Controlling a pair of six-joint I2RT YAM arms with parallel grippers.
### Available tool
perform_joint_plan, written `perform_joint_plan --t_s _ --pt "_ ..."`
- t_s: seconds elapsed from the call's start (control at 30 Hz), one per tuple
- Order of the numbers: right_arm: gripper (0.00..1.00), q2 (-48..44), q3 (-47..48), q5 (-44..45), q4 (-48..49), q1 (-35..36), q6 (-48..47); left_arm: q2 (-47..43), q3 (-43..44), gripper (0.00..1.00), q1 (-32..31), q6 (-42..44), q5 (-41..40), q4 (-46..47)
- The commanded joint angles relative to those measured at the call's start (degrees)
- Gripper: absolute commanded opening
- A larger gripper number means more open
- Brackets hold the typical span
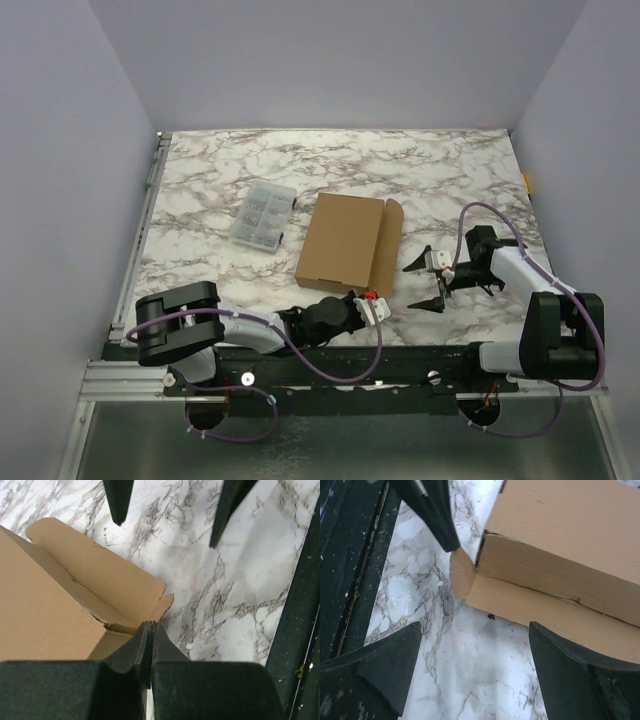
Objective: Fold the paper box
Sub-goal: Close the paper box at the center of the board.
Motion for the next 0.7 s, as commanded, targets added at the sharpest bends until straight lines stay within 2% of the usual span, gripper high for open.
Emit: perform_joint_plan --t_s 0.0,0.03,0.1,0.13,0.2,0.3,0.33,0.37,0.53,0.67 --pt "0.92 0.0 -0.9 3.1 7.0 4.3 3.1 -2.5 -1.1 0.00 3.0 -7.5 8.9 1.8" --pt "0.91 0.1 -0.6 2.6 10.4 4.4 7.6 -2.8 -1.2 0.00 3.6 -8.0 9.6 1.9" --pt "0.88 1.4 1.7 2.6 17.2 4.3 22.4 -3.7 -1.8 0.00 4.4 -9.0 9.9 2.0" --pt "0.84 2.3 3.3 2.3 19.6 3.7 27.5 -4.2 -2.2 0.00 4.6 -9.2 9.9 2.1" --pt "0.80 4.4 6.5 0.4 24.0 0.9 39.6 -5.4 -3.3 0.00 4.9 -9.4 10.0 2.3" --pt "0.80 8.5 10.9 1.2 39.2 -3.0 68.2 -7.0 -5.0 0.00 5.4 -9.3 10.4 2.4" --pt "0.82 10.1 11.7 4.9 45.7 -3.7 80.4 -7.4 -5.4 0.00 5.5 -9.4 10.7 2.5" --pt "0.83 12.4 13.2 8.1 50.3 -3.9 88.3 -7.7 -6.0 0.00 5.7 -9.5 11.0 2.7" --pt "0.79 28.0 24.5 14.2 51.7 -3.6 108.1 -8.7 -7.4 0.00 6.1 -10.0 12.1 3.5" --pt "0.78 34.4 28.5 17.4 53.2 -3.3 114.3 -11.0 -8.9 0.00 6.4 -10.6 12.4 4.0"
